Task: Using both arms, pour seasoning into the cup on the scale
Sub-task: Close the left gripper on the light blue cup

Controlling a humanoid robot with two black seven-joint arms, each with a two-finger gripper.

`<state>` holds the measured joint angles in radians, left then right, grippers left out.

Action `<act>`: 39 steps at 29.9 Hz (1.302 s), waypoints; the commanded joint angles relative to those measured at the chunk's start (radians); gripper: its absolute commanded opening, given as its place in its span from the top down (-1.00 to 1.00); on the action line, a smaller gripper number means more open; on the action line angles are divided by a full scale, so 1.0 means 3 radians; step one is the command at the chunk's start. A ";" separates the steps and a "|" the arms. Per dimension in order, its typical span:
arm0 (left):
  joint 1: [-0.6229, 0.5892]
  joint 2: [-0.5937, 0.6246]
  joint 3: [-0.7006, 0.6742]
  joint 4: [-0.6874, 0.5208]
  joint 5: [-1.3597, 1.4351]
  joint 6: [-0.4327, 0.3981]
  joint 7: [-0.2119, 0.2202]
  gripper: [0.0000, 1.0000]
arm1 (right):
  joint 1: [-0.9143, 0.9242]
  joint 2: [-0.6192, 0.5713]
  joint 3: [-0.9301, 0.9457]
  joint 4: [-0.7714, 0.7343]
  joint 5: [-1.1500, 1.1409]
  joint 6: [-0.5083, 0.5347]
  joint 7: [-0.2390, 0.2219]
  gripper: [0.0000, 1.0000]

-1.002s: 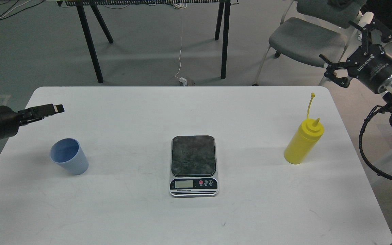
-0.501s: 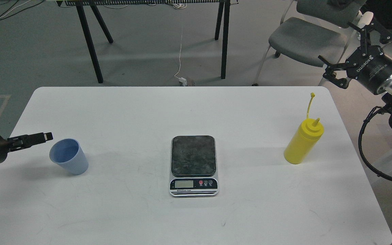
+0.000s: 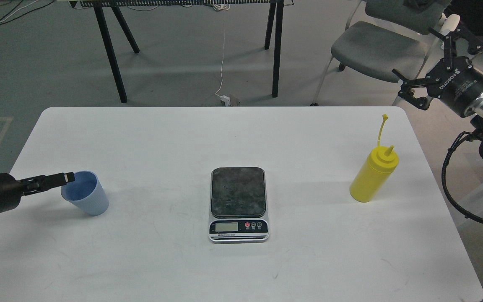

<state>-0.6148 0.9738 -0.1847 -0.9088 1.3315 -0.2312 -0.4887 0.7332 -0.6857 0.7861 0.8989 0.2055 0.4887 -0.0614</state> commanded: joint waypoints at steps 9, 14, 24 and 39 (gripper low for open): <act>0.0091 -0.0030 0.0129 0.0028 0.0077 0.0203 0.0000 -0.33 | -0.0005 0.0005 0.0008 0.0000 0.0000 0.0000 0.0000 -0.99; 0.0081 -0.0025 0.0314 0.0033 0.0077 0.0367 0.0000 0.28 | -0.0005 0.0021 0.0008 0.0000 0.0000 0.0000 0.0000 -0.99; 0.0055 -0.0030 0.0319 0.0043 0.0077 0.0362 0.0000 0.83 | -0.0005 0.0016 0.0003 0.0000 0.0000 0.0000 0.0000 -0.99; -0.0016 0.0011 0.0314 -0.0008 0.0077 0.0239 0.0000 0.95 | -0.0015 0.0010 0.0008 0.0000 0.0000 0.0000 0.0000 -0.99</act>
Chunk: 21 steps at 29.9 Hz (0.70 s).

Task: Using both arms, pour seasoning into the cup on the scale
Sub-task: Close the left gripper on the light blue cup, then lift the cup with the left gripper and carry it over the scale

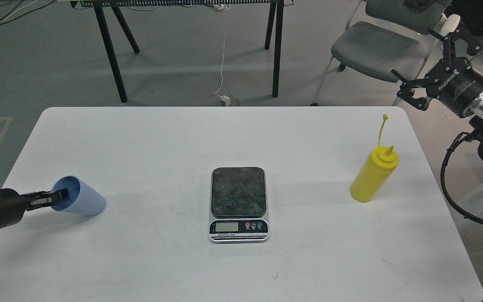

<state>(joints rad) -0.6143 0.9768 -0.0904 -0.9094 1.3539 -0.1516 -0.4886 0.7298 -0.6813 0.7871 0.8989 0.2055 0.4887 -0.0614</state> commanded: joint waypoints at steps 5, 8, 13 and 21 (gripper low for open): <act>-0.0171 0.0067 0.0000 -0.0184 -0.0003 -0.0169 0.0000 0.95 | -0.0009 -0.0015 0.0010 0.0000 0.0000 0.0000 0.0000 -0.99; -0.0421 0.0358 -0.0016 -0.0664 -0.0008 -0.0343 0.0000 0.95 | -0.0009 -0.0015 0.0010 -0.0005 0.0000 0.0000 0.0000 -0.99; -0.0998 0.0630 -0.0011 -0.1299 0.0007 -0.0578 0.0000 0.94 | -0.0009 -0.0015 0.0015 -0.0015 0.0000 0.0000 0.0005 -0.99; -0.1746 0.0513 -0.0011 -0.1949 0.0364 -0.0962 0.0000 0.93 | -0.0009 -0.0015 0.0015 -0.0020 0.0000 0.0000 0.0010 -0.99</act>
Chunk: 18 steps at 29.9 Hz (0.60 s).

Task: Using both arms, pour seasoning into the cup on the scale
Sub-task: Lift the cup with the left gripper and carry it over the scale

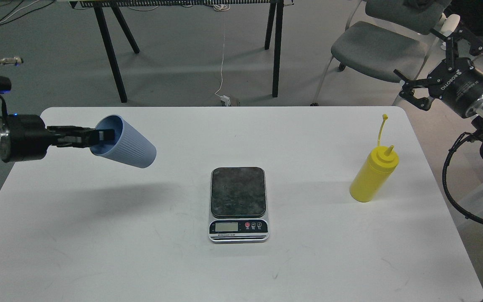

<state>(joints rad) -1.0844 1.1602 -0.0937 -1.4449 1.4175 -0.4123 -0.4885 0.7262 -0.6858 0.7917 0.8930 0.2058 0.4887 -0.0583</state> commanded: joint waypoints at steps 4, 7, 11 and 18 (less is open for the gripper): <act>-0.0292 -0.0482 0.0016 -0.0134 0.0413 -0.0180 -0.0001 0.93 | 0.0003 0.0000 -0.0001 -0.0011 -0.0001 0.0000 0.0000 -0.99; -0.0307 -0.0793 0.0026 0.0009 0.0465 -0.0206 -0.0001 0.93 | -0.0002 0.0000 -0.0001 -0.0011 -0.0001 0.0000 0.0000 -0.99; -0.0379 -0.1274 0.0082 0.0346 0.0465 -0.0211 -0.0001 0.93 | -0.0002 0.0000 -0.0001 -0.0011 -0.0001 0.0000 0.0000 -0.99; -0.0491 -0.1862 0.0261 0.0838 0.0460 -0.0211 -0.0001 0.93 | -0.0002 0.0000 -0.0006 -0.0016 -0.0001 0.0000 0.0000 -0.99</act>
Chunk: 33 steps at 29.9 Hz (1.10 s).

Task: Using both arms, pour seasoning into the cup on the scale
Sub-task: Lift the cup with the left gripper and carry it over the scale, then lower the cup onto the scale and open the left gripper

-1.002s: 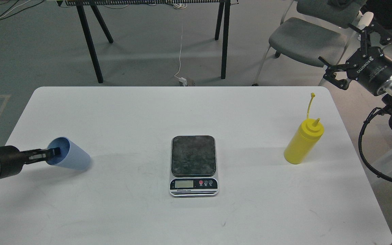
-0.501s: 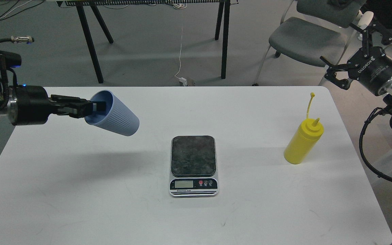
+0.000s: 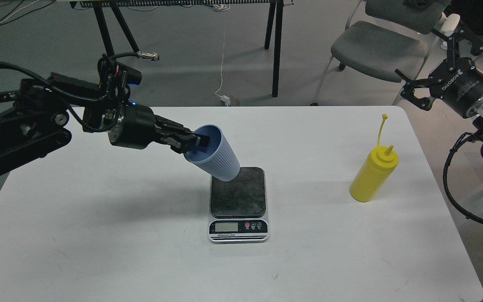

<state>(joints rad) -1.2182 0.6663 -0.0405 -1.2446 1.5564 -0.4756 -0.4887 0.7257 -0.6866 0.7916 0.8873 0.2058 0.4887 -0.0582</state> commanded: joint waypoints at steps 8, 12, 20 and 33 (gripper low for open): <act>-0.0035 -0.0815 0.0222 0.0804 -0.0003 0.0015 0.0000 0.92 | 0.0000 0.0003 -0.0016 0.0008 -0.0001 0.0000 0.0000 -0.99; -0.0025 -0.0912 0.0314 0.1003 -0.0003 0.0041 0.0000 0.92 | 0.0000 0.0003 -0.0016 0.0008 -0.0001 0.0000 0.0000 -0.99; 0.0016 -0.0994 0.0370 0.1091 -0.0008 0.0046 0.0000 0.92 | 0.0000 0.0013 -0.0026 0.0008 -0.0001 0.0000 0.0000 -0.99; 0.0139 -0.1203 0.0370 0.1290 -0.0013 0.0072 0.0000 0.91 | -0.0006 0.0003 -0.0016 0.0008 -0.0001 0.0000 0.0000 -0.99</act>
<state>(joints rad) -1.1887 0.3298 0.0696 -0.8871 1.5523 -0.4599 -0.4887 0.7244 -0.6856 0.7850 0.8915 0.2054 0.4887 -0.0583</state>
